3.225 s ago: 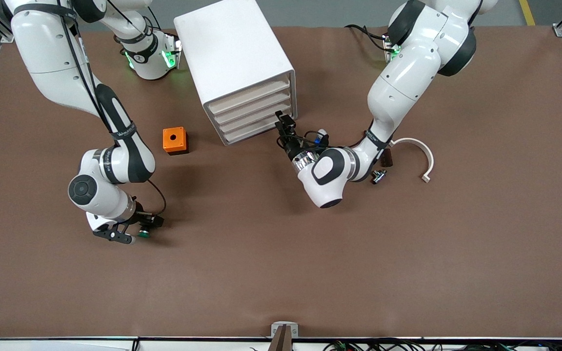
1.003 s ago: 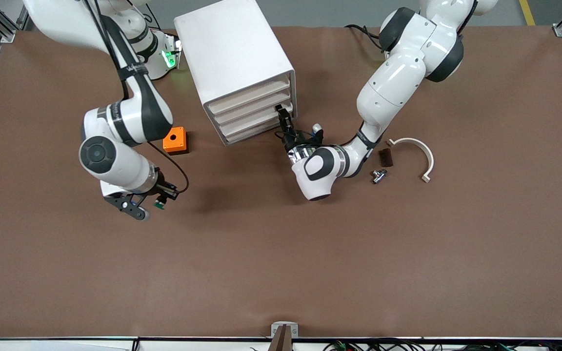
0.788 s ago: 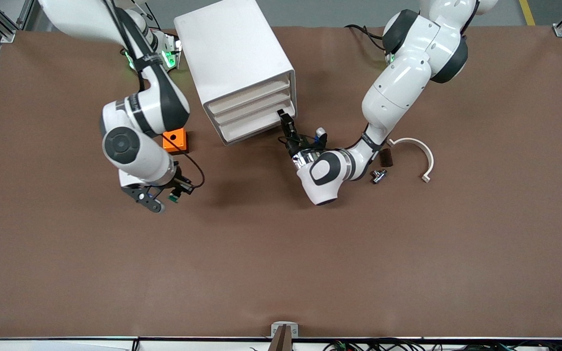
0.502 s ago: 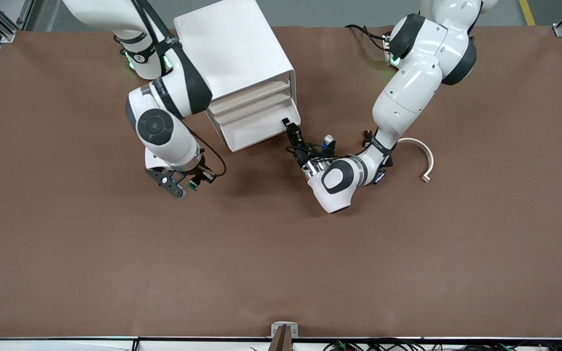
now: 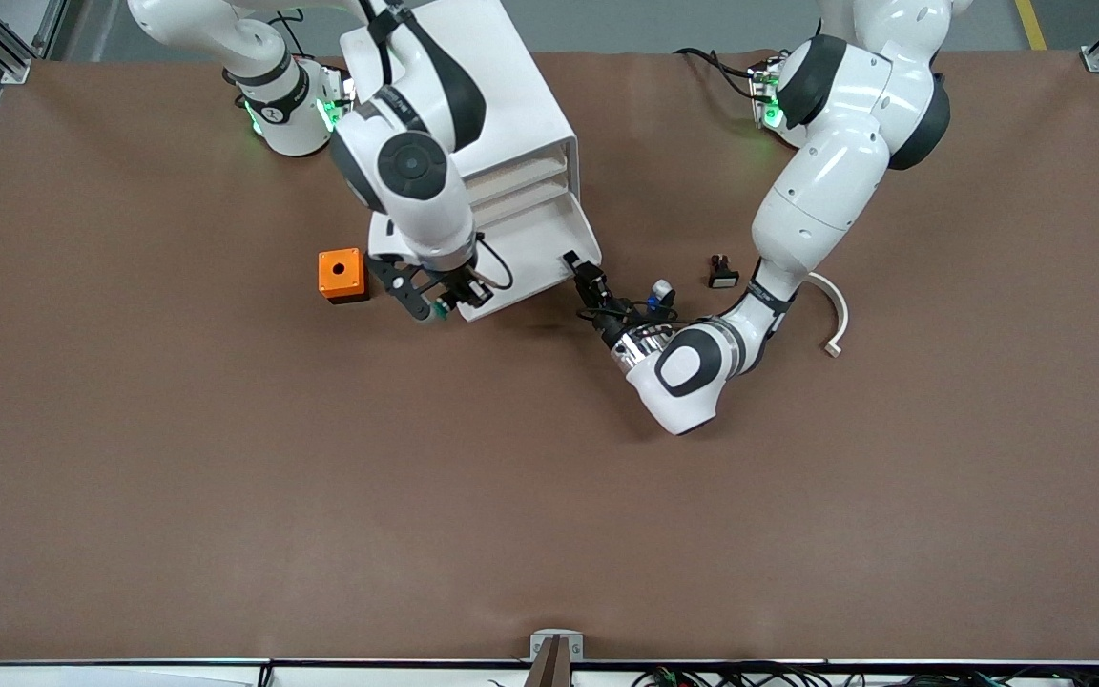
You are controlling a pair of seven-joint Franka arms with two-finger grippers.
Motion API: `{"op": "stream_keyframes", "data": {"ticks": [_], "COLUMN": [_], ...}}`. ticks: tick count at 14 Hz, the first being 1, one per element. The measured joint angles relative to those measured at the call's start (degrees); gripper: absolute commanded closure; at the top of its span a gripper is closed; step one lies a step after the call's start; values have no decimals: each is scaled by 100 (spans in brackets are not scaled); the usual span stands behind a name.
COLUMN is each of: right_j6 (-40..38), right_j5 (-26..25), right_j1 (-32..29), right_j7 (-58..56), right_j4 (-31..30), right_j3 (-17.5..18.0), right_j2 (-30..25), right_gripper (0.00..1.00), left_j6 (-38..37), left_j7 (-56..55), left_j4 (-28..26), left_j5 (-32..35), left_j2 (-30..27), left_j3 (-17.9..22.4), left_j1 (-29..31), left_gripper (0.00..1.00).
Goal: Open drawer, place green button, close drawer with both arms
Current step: 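Carry the green button toward the open drawer with the right gripper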
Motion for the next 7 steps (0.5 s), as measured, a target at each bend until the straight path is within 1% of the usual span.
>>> {"op": "stream_keyframes", "data": {"ticks": [2, 3, 4, 5, 6, 7], "right_j6": [60, 184, 373, 579, 753, 874], "right_j5": [0, 0, 0, 0, 0, 0], "right_j1": [221, 315, 416, 518, 610, 696], "right_j7": [444, 651, 879, 1103, 1316, 1505], "right_j4": [-57, -133, -244, -364, -458, -513], "right_j3": [-2, -2, -4, -3, -4, -5], "right_j2": [-1, 0, 0, 4, 10, 21], "right_gripper": [100, 100, 100, 100, 100, 100], "left_j6": [13, 18, 25, 32, 44, 55], "left_j7": [0, 0, 0, 0, 0, 0], "left_j4": [13, 22, 30, 36, 45, 62], "left_j5": [0, 0, 0, 0, 0, 0], "left_j2": [0, 0, 0, 0, 0, 1], "left_j3": [14, 19, 24, 28, 30, 30], "left_j1": [37, 51, 62, 67, 68, 68], "left_gripper": [82, 78, 69, 54, 31, 0]}}
